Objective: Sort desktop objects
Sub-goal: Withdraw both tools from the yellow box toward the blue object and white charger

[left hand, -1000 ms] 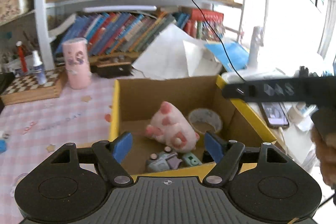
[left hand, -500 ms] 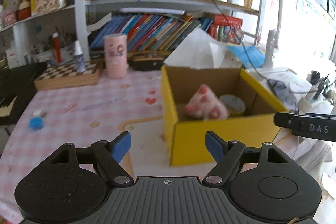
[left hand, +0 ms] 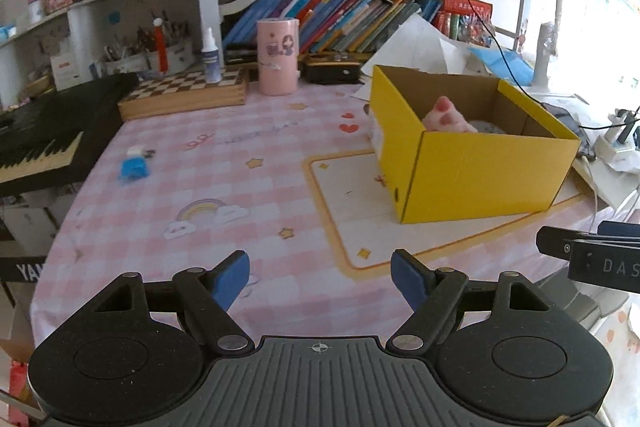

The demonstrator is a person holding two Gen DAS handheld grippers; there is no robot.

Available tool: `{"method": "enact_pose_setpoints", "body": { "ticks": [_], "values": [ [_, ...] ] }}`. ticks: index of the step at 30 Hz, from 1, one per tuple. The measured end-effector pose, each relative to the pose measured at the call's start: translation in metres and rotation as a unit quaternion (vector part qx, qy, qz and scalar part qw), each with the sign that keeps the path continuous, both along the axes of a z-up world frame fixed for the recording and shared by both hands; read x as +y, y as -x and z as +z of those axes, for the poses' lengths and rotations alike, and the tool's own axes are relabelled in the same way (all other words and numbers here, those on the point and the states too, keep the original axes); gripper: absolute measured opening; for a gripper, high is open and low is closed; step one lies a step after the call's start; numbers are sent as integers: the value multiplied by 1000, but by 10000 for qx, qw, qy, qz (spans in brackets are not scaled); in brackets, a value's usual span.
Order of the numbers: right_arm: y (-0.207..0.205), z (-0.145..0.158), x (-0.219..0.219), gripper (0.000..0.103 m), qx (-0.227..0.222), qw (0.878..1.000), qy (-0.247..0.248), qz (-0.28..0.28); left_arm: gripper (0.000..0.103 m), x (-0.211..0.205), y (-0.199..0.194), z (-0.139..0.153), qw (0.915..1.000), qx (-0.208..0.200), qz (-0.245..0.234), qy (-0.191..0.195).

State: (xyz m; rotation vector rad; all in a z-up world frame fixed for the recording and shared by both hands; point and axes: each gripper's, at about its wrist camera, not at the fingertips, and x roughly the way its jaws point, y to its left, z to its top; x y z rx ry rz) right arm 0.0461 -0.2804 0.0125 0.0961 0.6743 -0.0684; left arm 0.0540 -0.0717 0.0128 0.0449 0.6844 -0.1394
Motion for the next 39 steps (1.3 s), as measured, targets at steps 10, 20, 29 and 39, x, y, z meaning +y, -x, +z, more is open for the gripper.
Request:
{"method": "enact_pose_setpoints", "body": {
  "ticks": [10,20,29,39],
  "values": [
    [18,-4,38,79,139,9998,-47,107,80,37,17,-7,9998,186,73,72],
    [26,-7,66,81,177,9995,15,275,81,60,27,-9,9996,250,137,-1],
    [23,-9,99,82,247,9977,45,634,81,87,33,-12,9987,315,394,-33],
    [17,-10,134,82,217,9945,51,1027,81,113,41,-10,9979,204,605,-100]
  ]
}}
